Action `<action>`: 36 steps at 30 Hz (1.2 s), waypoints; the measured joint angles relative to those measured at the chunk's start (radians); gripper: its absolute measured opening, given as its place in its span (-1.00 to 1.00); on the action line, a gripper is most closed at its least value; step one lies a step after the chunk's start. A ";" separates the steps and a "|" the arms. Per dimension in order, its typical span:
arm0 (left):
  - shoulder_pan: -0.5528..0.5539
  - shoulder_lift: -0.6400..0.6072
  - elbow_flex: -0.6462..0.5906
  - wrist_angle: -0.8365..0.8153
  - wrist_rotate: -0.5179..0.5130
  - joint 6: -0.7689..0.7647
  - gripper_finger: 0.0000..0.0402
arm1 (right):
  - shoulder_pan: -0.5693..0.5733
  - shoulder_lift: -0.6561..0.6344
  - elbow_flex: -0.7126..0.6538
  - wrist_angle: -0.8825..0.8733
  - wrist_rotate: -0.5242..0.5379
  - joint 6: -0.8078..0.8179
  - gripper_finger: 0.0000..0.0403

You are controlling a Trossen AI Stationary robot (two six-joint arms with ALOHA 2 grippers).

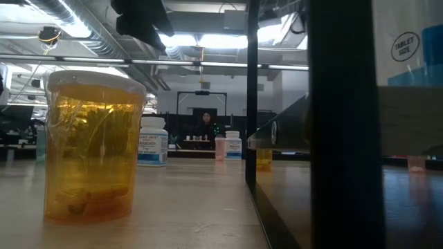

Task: Pick and place medicine bottles onto shelf by color
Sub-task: Put the middle right pink pill bottle on the shelf

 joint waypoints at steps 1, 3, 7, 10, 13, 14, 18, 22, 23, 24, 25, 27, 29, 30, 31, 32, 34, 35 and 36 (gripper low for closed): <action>0.005 0.000 0.000 0.002 0.001 0.000 0.38 | 0.000 -0.017 -0.028 -0.002 0.000 0.060 0.15; 0.011 0.000 0.000 0.008 0.003 0.001 0.38 | 0.000 -0.049 -0.084 -0.003 0.003 0.167 0.15; 0.018 0.000 0.000 0.027 0.018 0.032 0.38 | -0.014 -0.085 -0.198 -0.017 0.048 0.296 0.15; 0.018 0.000 0.000 0.048 0.020 0.052 0.38 | -0.036 -0.087 -0.262 -0.038 0.062 0.339 0.15; 0.018 0.000 0.000 0.078 0.020 0.064 0.38 | -0.049 -0.087 -0.314 -0.038 0.065 0.353 0.15; 0.018 0.000 0.000 0.084 0.020 0.072 0.38 | -0.053 -0.087 -0.330 -0.038 0.064 0.353 0.15; 0.018 0.000 0.000 0.100 0.030 0.078 0.38 | -0.075 -0.087 -0.384 -0.034 0.043 0.344 0.15; 0.018 0.000 0.000 0.105 0.046 0.078 0.38 | -0.095 -0.087 -0.432 -0.009 0.029 0.324 0.15; 0.018 0.000 0.000 0.106 0.046 0.078 0.38 | -0.100 -0.087 -0.442 -0.008 0.029 0.324 0.15; 0.018 0.000 0.000 0.105 0.045 0.078 0.38 | -0.104 -0.087 -0.450 -0.002 0.029 0.325 0.15; 0.018 0.000 0.000 0.106 0.045 0.078 0.38 | -0.107 -0.087 -0.459 0.008 0.028 0.325 0.15; 0.018 0.000 0.000 0.105 0.045 0.078 0.38 | -0.111 -0.087 -0.478 0.016 0.016 0.324 0.15; 0.018 0.000 0.000 0.105 0.045 0.078 0.38 | -0.114 -0.087 -0.502 0.048 -0.008 0.317 0.15; 0.018 0.000 0.000 0.105 0.045 0.078 0.38 | -0.116 -0.086 -0.511 0.067 -0.017 0.307 0.15; 0.018 0.000 0.000 0.105 0.045 0.079 0.38 | -0.116 -0.086 -0.521 0.078 -0.018 0.303 0.15; 0.018 0.000 0.000 0.105 0.044 0.079 0.38 | -0.116 -0.086 -0.530 0.087 -0.019 0.302 0.15; 0.018 0.000 0.000 0.105 0.045 0.079 0.38 | -0.116 -0.087 -0.543 0.119 -0.033 0.302 0.15; 0.018 0.000 0.000 0.105 0.045 0.079 0.38 | -0.116 -0.086 -0.547 0.125 -0.041 0.301 0.15; 0.018 0.000 0.000 0.104 0.045 0.080 0.38 | -0.116 -0.086 -0.553 0.123 -0.042 0.300 0.15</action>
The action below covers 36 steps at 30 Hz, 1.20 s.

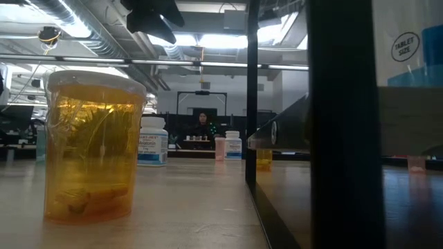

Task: Pick and place medicine bottles onto shelf by color
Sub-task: Put the middle right pink pill bottle on the shelf

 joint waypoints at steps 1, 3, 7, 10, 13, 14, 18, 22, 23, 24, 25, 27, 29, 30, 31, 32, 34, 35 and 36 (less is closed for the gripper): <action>0.000 0.000 0.000 0.000 0.000 0.006 0.38 | 0.000 0.000 -0.007 -0.001 -0.001 -0.001 0.15; -0.001 0.000 0.000 0.000 0.001 0.027 0.38 | 0.000 0.000 -0.018 0.002 0.000 -0.001 0.15; -0.001 0.000 0.000 0.000 0.001 0.044 0.38 | -0.003 0.000 -0.037 0.012 0.000 -0.012 0.15; -0.001 0.000 0.000 0.000 0.001 0.045 0.38 | -0.003 0.000 -0.044 0.026 0.000 -0.031 0.15; -0.001 0.000 0.000 0.000 0.001 0.045 0.38 | -0.003 0.000 -0.044 0.053 0.000 -0.032 0.15; -0.001 0.000 0.000 0.000 0.001 0.045 0.38 | -0.003 0.000 -0.044 0.052 0.000 -0.032 0.15; -0.001 0.000 0.000 0.000 0.001 0.045 0.38 | -0.005 0.000 -0.044 0.071 0.006 -0.031 0.15; -0.001 0.000 0.000 0.000 0.001 0.045 0.38 | -0.020 0.000 -0.059 0.084 0.016 -0.031 0.15; -0.001 0.000 0.000 -0.001 0.001 0.045 0.38 | -0.025 0.000 -0.069 0.084 0.017 -0.031 0.15; -0.001 0.000 0.000 -0.001 0.001 0.045 0.38 | -0.030 0.000 -0.080 0.087 0.012 -0.031 0.15; -0.001 0.000 0.000 -0.001 0.001 0.045 0.38 | -0.033 0.000 -0.090 0.093 0.003 -0.031 0.15; -0.001 0.000 0.000 -0.001 0.001 0.045 0.38 | -0.033 0.000 -0.103 0.105 -0.021 -0.040 0.15; -0.001 0.000 0.000 -0.001 0.001 0.045 0.38 | -0.033 0.000 -0.109 0.111 -0.026 -0.050 0.15; -0.001 0.000 0.000 -0.001 0.001 0.045 0.38 | -0.033 0.000 -0.109 0.118 -0.026 -0.050 0.15; -0.001 0.000 0.000 -0.001 0.001 0.045 0.38 | -0.033 0.000 -0.109 0.127 -0.025 -0.052 0.15; -0.001 0.000 0.000 -0.001 0.001 0.045 0.38 | -0.033 0.000 -0.109 0.132 -0.023 -0.055 0.15; -0.001 0.000 0.000 -0.001 0.001 0.045 0.38 | -0.033 0.000 -0.109 0.134 -0.014 -0.059 0.15; -0.001 0.000 0.000 -0.001 0.001 0.045 0.38 | -0.033 0.000 -0.109 0.138 -0.010 -0.060 0.15; -0.001 0.000 0.000 -0.001 0.001 0.045 0.38 | -0.033 0.000 -0.109 0.141 -0.008 -0.061 0.14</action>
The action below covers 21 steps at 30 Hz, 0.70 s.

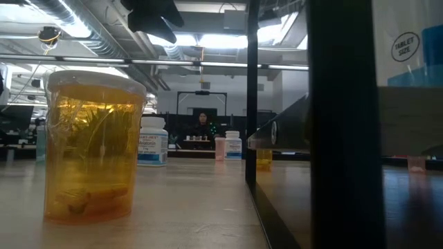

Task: Pick and place medicine bottles onto shelf by color
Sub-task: Put the middle right pink pill bottle on the shelf

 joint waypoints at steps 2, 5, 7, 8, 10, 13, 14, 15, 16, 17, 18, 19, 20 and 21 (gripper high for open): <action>0.000 0.000 0.000 0.000 0.000 0.000 0.38 | 0.000 0.000 0.000 -0.003 0.000 -0.003 0.10; 0.000 0.000 0.000 0.000 0.000 0.000 0.38 | 0.000 0.000 0.000 -0.002 0.000 -0.004 0.00; 0.000 0.000 0.000 0.000 0.000 0.000 0.38 | 0.000 0.000 0.000 -0.002 0.000 -0.004 -0.08; 0.000 0.000 0.000 0.000 0.000 0.000 0.38 | 0.000 0.000 0.000 -0.002 0.000 -0.004 -0.12; 0.000 0.000 0.000 0.000 0.000 0.000 0.38 | 0.000 0.000 0.000 -0.002 0.000 -0.005 -0.20; 0.000 0.000 0.000 0.000 0.000 0.000 0.38 | 0.000 0.000 0.000 -0.002 0.000 -0.004 -0.30; 0.000 0.000 0.000 0.000 0.000 0.000 0.38 | 0.000 0.000 0.000 -0.002 0.000 -0.004 -0.32; 0.000 0.000 0.000 0.000 0.000 0.000 0.38 | 0.000 0.000 0.000 -0.002 0.000 -0.004 -0.34; 0.000 0.000 0.000 0.000 0.000 0.000 0.38 | 0.000 0.000 0.000 -0.002 0.000 -0.004 -0.36; 0.000 0.000 0.000 0.000 0.000 0.000 0.38 | 0.000 0.000 0.000 -0.002 0.000 -0.004 -0.37; 0.000 0.000 0.000 0.000 0.000 0.000 0.38 | 0.000 0.000 0.000 -0.001 0.000 -0.005 -0.38; 0.000 0.000 0.000 0.000 0.000 0.000 0.38 | 0.000 0.000 0.000 0.001 0.000 -0.007 -0.38; 0.000 0.000 0.000 0.000 0.000 0.000 0.38 | 0.000 0.000 0.000 0.003 0.000 -0.013 -0.38; 0.000 0.000 0.000 0.000 0.000 0.000 0.38 | 0.000 0.000 0.000 0.005 0.000 -0.016 -0.38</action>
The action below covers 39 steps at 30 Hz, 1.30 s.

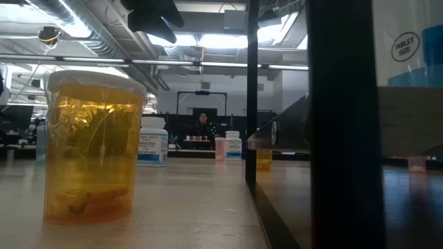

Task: Pick and place medicine bottles onto shelf by color
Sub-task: Put the middle right pink pill bottle on the shelf

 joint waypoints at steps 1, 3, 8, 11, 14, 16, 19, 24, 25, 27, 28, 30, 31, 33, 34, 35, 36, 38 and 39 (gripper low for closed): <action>0.000 0.000 0.000 0.000 0.000 0.000 0.38 | 0.000 0.000 0.000 0.002 0.000 -0.001 -0.38; 0.000 0.000 0.000 0.000 0.000 0.006 0.38 | 0.000 0.000 0.000 0.003 0.000 -0.008 -0.39; 0.000 0.000 0.000 0.000 0.000 0.007 0.38 | 0.000 0.000 0.000 0.004 -0.001 -0.035 -0.39; 0.000 0.000 0.000 0.000 0.000 0.007 0.38 | 0.008 0.001 0.008 0.005 -0.001 -0.052 -0.39; 0.000 0.000 0.000 0.000 0.000 0.007 0.38 | 0.024 0.001 0.047 0.008 0.000 -0.055 -0.39; 0.000 0.000 0.000 -0.001 0.000 0.007 0.38 | 0.036 0.001 0.081 0.007 0.000 -0.056 -0.39; 0.000 0.000 0.000 -0.001 0.012 0.007 0.38 | 0.063 0.001 0.137 0.005 0.013 -0.055 -0.39; -0.004 0.000 0.000 -0.001 0.016 0.008 0.38 | 0.126 0.001 0.235 -0.002 0.016 -0.053 -0.39; -0.007 0.000 0.000 -0.001 0.015 0.010 0.38 | 0.142 0.001 0.255 -0.001 0.018 -0.053 -0.39; -0.014 0.000 0.000 -0.001 0.016 0.020 0.38 | 0.178 0.001 0.294 -0.003 0.038 -0.053 -0.39; -0.019 0.000 0.000 -0.001 0.016 0.026 0.38 | 0.198 0.001 0.315 -0.007 0.050 -0.053 -0.39; -0.032 0.000 0.000 -0.001 0.016 0.027 0.38 | 0.237 0.001 0.360 -0.018 0.070 -0.053 -0.39; -0.037 0.000 0.000 -0.001 0.016 0.027 0.38 | 0.256 0.001 0.384 -0.027 0.077 -0.052 -0.39; -0.048 0.000 0.000 -0.001 0.016 0.027 0.38 | 0.296 0.000 0.431 -0.042 0.083 -0.047 -0.40; -0.054 0.000 0.000 0.000 0.016 0.027 0.38 | 0.316 0.000 0.455 -0.049 0.088 -0.038 -0.40; -0.059 0.000 0.000 -0.001 0.016 0.027 0.38 | 0.336 0.001 0.477 -0.056 0.092 -0.027 -0.40; -0.063 0.000 0.000 0.000 0.016 0.026 0.38 | 0.355 0.000 0.497 -0.064 0.095 -0.024 -0.40; -0.072 0.000 0.000 -0.001 0.016 0.025 0.38 | 0.394 0.000 0.528 -0.073 0.095 -0.025 -0.40; -0.076 0.000 0.000 -0.001 0.016 0.025 0.38 | 0.412 0.000 0.540 -0.072 0.095 -0.024 -0.40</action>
